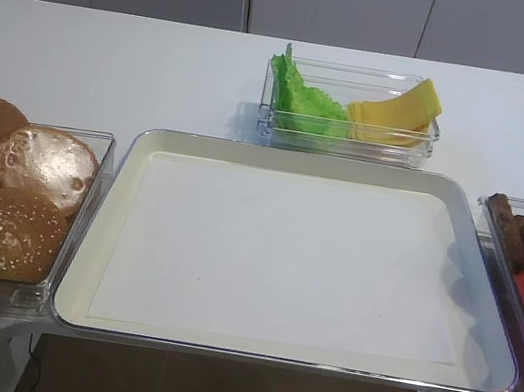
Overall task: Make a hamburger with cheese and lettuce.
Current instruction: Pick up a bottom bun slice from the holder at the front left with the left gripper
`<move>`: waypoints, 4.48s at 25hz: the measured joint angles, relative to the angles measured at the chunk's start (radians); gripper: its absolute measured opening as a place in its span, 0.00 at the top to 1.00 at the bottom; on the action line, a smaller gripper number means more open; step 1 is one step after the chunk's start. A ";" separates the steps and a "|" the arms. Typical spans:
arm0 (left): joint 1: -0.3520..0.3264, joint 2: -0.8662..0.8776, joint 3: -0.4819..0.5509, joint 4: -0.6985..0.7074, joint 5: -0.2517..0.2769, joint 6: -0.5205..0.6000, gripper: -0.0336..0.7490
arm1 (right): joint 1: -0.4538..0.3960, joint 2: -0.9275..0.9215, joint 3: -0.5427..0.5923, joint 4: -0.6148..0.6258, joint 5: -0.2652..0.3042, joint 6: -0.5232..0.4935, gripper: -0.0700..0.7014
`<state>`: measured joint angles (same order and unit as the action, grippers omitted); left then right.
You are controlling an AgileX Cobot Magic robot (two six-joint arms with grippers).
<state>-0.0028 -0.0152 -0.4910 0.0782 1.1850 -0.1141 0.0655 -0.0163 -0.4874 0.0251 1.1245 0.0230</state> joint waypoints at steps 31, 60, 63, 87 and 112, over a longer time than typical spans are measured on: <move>0.000 0.240 -0.071 -0.055 -0.124 0.000 0.25 | 0.000 0.000 0.000 0.000 0.000 0.000 0.71; 0.004 1.643 -0.944 -0.194 -0.029 0.148 0.27 | 0.000 0.000 0.000 0.000 0.000 -0.002 0.71; 0.039 1.657 -0.968 -0.216 0.027 0.187 0.30 | 0.000 0.000 0.000 0.002 0.000 -0.002 0.71; 0.137 1.661 -0.844 -0.360 0.045 0.462 0.33 | 0.000 0.000 0.000 0.002 0.000 -0.002 0.71; 0.137 1.671 -0.825 -0.361 0.043 0.486 0.51 | 0.000 0.000 0.000 0.002 0.000 0.000 0.71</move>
<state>0.1338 1.6563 -1.3156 -0.2830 1.2277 0.3724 0.0655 -0.0163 -0.4874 0.0269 1.1245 0.0226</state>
